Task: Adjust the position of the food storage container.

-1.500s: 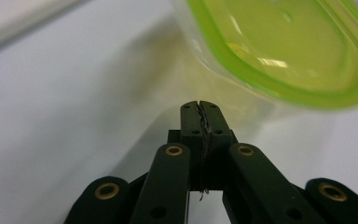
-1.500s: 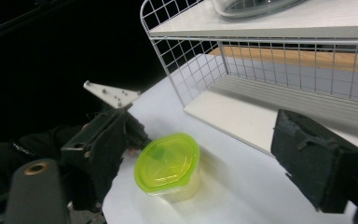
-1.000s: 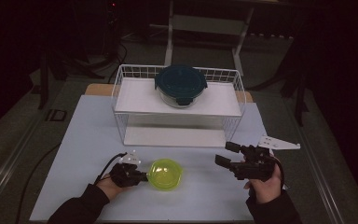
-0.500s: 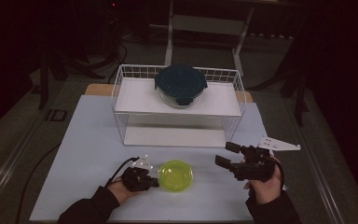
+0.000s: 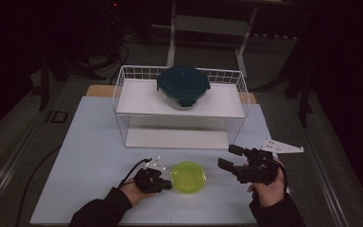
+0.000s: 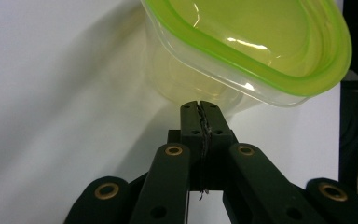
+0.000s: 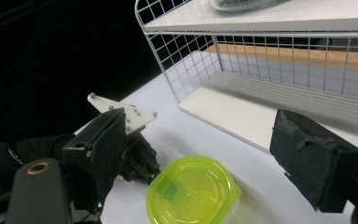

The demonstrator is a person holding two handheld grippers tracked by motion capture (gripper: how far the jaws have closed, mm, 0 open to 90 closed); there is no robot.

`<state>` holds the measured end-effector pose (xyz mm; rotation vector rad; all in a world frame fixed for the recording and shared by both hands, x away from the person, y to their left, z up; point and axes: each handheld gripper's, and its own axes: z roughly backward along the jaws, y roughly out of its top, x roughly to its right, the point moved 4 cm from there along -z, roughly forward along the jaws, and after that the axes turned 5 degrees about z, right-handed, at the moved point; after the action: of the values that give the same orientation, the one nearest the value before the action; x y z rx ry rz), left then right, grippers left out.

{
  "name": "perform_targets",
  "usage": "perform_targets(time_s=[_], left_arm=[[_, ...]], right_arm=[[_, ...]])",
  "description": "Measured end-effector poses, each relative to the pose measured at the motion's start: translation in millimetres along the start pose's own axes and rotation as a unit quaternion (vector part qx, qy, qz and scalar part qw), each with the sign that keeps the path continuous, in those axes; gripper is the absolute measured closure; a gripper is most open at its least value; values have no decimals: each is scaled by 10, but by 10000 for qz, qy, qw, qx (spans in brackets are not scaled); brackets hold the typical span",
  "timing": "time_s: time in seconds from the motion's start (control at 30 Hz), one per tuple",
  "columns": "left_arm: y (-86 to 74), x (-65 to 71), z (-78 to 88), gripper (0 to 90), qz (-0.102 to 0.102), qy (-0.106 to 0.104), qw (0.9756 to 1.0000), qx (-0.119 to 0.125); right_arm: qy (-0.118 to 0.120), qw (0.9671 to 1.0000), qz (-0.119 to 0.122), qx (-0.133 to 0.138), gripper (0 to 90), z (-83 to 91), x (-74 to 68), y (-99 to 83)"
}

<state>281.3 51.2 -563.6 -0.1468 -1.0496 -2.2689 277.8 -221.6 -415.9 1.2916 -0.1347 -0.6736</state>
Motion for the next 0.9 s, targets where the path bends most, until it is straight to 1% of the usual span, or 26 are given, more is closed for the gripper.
perform_targets(time_s=[0.1,0.17,0.2,0.23,0.3,0.37,0.4,0.47,0.53,0.6,0.63,0.67,0.8,0.83,0.87,0.9], left_arm=[[-2,-9,18,886,16,-2,10000,20],[-9,-24,66,884,79,-11,10000,55],[-9,-24,66,882,79,-11,10000,55],[-7,-50,147,882,176,16,9997,141],[-1,-71,241,851,236,57,9994,240],[5,-78,348,800,265,89,9991,318],[8,-77,405,780,288,69,9988,377],[19,-66,529,713,276,101,9984,489],[46,-53,656,671,290,98,9975,631],[84,-31,768,603,305,80,9965,778],[102,-17,816,595,267,86,9961,833],[122,2,857,574,273,88,9956,887],[206,74,967,407,383,-131,9935,1065],[228,87,987,354,451,-173,9927,1108],[246,99,1004,328,453,-244,9924,1116],[265,115,1021,261,427,-281,9919,1166]], right_arm=[[18,10000,19,-39,183,-10,-3,-13],[34,9999,51,-89,183,-19,-6,-22],[34,9999,51,-89,183,-19,-6,-22],[39,9999,69,-111,182,-24,-8,-27],[26,9999,97,-131,182,-30,-13,-34],[15,9998,127,-141,183,-31,-16,-37],[15,9998,131,-143,183,-31,-17,-40],[16,9998,138,-147,183,-36,-18,-47],[43,9998,139,-160,177,-48,-18,-58],[64,9997,143,-196,176,-68,-20,-70],[44,9996,146,-220,176,-78,-23,-77],[43,9996,165,-239,176,-89,-24,-83],[28,9993,225,-292,176,-130,-44,-107],[25,9992,245,-308,175,-139,-45,-114],[23,9991,268,-320,173,-148,-47,-121],[28,9990,284,-333,172,-157,-50,-128]])
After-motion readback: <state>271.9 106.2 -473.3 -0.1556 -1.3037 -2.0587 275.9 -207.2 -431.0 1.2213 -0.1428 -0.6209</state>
